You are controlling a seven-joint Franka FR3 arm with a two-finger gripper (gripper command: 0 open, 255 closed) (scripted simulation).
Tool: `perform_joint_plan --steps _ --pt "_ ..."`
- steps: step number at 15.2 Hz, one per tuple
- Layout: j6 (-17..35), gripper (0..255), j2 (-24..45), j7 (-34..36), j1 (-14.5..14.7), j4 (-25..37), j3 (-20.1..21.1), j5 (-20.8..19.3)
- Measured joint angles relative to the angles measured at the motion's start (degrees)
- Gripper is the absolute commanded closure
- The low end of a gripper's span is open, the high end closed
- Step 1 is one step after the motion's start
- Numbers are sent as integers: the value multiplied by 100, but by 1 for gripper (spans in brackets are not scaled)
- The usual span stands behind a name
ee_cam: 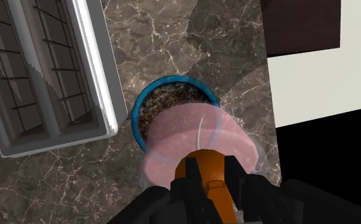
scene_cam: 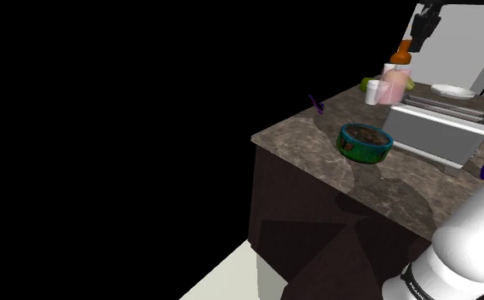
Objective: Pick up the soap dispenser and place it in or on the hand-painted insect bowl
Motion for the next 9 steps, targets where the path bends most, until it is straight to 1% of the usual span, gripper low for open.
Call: perform_joint_plan --steps 9 --pt "920 255 -641 218 147 -1481 163 -306"
